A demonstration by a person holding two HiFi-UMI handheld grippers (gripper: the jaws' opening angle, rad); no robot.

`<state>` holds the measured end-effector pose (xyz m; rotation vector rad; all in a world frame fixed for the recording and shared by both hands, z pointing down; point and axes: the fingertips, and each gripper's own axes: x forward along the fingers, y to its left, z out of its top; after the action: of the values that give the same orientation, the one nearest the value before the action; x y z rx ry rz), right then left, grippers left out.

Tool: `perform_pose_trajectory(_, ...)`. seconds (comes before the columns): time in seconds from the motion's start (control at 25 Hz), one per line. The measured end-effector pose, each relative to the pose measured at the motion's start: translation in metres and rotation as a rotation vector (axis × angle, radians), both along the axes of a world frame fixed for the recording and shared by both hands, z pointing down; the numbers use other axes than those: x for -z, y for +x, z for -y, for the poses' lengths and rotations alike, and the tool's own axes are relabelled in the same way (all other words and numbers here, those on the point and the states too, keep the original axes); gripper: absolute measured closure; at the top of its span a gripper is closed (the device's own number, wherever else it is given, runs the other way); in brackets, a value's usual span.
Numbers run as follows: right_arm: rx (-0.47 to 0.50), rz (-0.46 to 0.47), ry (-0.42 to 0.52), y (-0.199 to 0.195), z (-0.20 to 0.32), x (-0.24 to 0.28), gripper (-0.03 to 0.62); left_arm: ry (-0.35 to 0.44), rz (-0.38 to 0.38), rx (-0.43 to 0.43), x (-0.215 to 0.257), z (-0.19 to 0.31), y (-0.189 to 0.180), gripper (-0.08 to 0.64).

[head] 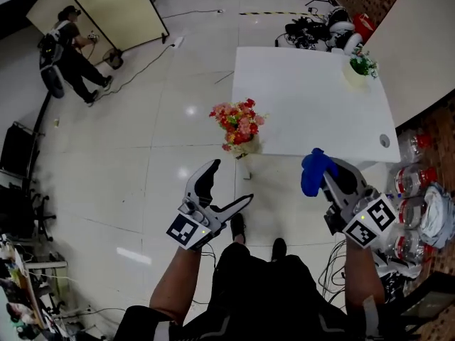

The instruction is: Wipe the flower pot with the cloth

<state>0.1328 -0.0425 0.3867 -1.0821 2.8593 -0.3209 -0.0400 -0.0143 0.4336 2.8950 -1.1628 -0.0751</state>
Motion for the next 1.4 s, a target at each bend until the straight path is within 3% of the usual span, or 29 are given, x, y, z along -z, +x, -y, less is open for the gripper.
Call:
perform_pose_trajectory(0.12,0.001,0.003,-0.004,0.005,-0.020,0.013,0.538,0.014,0.001,0.015,0.023,-0.031,0.015,0.109)
perform_pose_trajectory(0.24,0.014,-0.026,0.003,-0.009,-0.049,0.019,0.538,0.017,-0.035,0.017,0.046,-0.063,0.012,0.286)
perform_pose_trajectory(0.36,0.004,-0.005,0.006,-0.029,-0.080,0.025,0.538,0.010,-0.041,0.047,0.064,-0.093,-0.007,0.312)
perform_pose_trajectory(0.52,-0.017,0.009,0.018,-0.053,-0.119,0.028,0.538,0.005,-0.036,0.052,0.077,-0.132,-0.029,0.558)
perform_pose_trajectory(0.88,-0.043,0.005,0.016,-0.063,-0.206,0.026,0.538,-0.095,-0.027,0.035,0.081,-0.196,-0.026,0.558)
perform_pose_trajectory(1.04,-0.041,-0.037,0.029,-0.045,-0.233,0.028,0.538,-0.057,0.003,0.050,0.093,-0.216,-0.010,0.558)
perform_pose_trajectory(1.4,-0.001,-0.133,0.010,0.019,-0.281,0.014,0.538,-0.034,-0.027,0.117,0.102,-0.259,0.054,0.558)
